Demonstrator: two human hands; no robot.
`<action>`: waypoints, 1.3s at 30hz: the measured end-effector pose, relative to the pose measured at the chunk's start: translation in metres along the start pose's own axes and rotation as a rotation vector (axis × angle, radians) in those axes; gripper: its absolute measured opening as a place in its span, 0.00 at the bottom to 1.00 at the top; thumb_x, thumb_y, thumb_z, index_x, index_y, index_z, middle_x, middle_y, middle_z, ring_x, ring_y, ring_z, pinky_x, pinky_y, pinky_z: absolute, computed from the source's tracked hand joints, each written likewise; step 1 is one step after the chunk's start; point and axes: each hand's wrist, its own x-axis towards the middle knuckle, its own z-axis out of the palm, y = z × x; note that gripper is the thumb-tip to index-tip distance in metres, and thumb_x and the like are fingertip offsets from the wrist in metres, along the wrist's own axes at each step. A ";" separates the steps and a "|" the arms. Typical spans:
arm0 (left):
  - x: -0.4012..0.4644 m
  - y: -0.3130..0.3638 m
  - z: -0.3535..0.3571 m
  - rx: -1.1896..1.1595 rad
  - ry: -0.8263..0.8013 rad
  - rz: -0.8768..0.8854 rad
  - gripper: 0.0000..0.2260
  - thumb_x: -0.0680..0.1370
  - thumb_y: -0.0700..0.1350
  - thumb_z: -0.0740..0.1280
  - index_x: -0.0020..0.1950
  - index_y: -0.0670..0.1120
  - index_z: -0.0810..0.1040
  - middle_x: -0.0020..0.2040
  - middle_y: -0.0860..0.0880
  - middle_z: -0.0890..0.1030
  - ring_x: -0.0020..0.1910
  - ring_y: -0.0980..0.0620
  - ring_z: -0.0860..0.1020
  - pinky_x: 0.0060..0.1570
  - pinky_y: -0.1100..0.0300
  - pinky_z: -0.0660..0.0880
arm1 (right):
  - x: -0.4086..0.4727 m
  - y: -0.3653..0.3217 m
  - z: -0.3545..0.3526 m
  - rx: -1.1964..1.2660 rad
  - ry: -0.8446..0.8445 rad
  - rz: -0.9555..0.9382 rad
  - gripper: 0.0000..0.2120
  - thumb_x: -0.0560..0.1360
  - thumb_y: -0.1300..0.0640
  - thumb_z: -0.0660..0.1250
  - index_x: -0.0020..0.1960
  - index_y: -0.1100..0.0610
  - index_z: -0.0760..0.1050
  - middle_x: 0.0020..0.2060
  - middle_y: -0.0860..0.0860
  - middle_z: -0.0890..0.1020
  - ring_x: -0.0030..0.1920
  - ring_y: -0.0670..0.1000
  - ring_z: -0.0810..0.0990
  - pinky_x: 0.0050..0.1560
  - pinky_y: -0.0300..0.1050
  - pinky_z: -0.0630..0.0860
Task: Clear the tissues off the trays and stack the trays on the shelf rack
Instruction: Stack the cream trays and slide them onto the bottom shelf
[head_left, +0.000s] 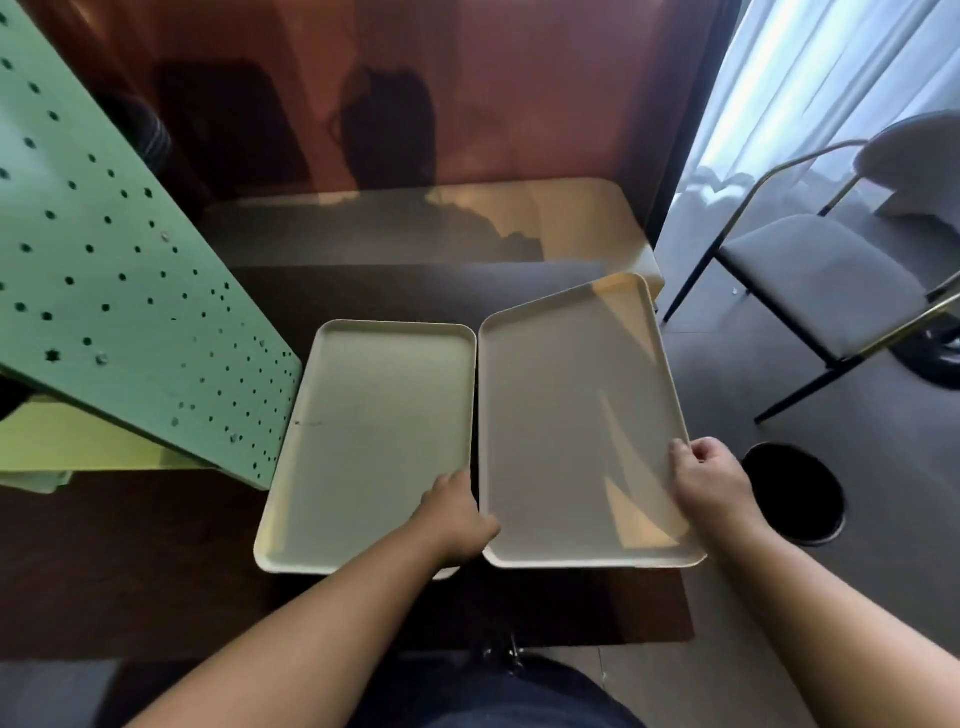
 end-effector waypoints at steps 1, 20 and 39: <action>-0.001 -0.001 -0.005 -0.070 0.017 -0.010 0.30 0.72 0.53 0.65 0.73 0.47 0.66 0.72 0.44 0.70 0.69 0.43 0.71 0.67 0.52 0.69 | -0.001 -0.009 -0.003 0.030 0.011 -0.021 0.17 0.80 0.46 0.59 0.45 0.59 0.74 0.40 0.57 0.81 0.40 0.57 0.78 0.39 0.49 0.71; -0.021 -0.169 -0.095 -0.335 0.448 -0.243 0.17 0.71 0.36 0.61 0.55 0.48 0.81 0.52 0.47 0.83 0.49 0.43 0.81 0.49 0.53 0.79 | -0.104 -0.062 0.173 -0.042 -0.213 -0.059 0.12 0.82 0.49 0.56 0.46 0.56 0.71 0.42 0.54 0.80 0.44 0.59 0.78 0.47 0.53 0.73; 0.002 -0.220 -0.102 -0.197 0.175 -0.328 0.19 0.66 0.49 0.63 0.56 0.49 0.79 0.54 0.48 0.82 0.50 0.45 0.81 0.51 0.54 0.80 | -0.097 -0.074 0.200 -0.321 -0.446 0.130 0.17 0.70 0.59 0.64 0.58 0.53 0.79 0.50 0.53 0.85 0.49 0.55 0.83 0.53 0.50 0.81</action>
